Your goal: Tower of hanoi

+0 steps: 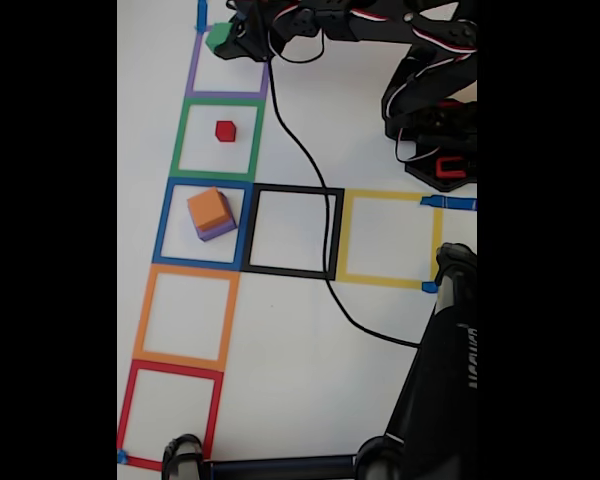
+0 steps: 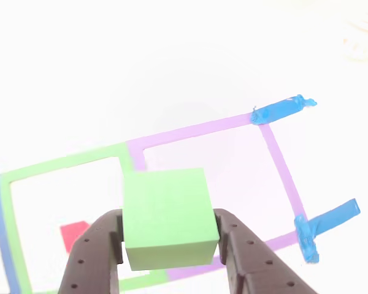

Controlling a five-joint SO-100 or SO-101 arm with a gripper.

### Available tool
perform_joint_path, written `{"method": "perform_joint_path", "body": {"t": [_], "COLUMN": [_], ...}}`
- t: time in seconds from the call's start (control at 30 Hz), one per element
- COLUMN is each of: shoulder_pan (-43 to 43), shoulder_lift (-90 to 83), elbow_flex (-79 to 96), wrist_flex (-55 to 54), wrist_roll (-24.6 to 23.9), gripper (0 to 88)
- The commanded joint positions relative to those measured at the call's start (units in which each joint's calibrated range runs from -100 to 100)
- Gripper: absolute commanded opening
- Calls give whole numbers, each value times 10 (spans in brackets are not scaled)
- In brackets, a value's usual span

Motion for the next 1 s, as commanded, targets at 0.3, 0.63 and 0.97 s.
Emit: {"method": "perform_joint_path", "body": {"t": [0.3, 0.63, 0.97], "shoulder_pan": [-218, -370, -498], "shoulder_lift": [-55, -79, -102], "elbow_flex": [-489, -560, -455], "wrist_flex": [524, 565, 455], "wrist_roll": [0, -15, -22], "gripper": [39, 38, 36]}}
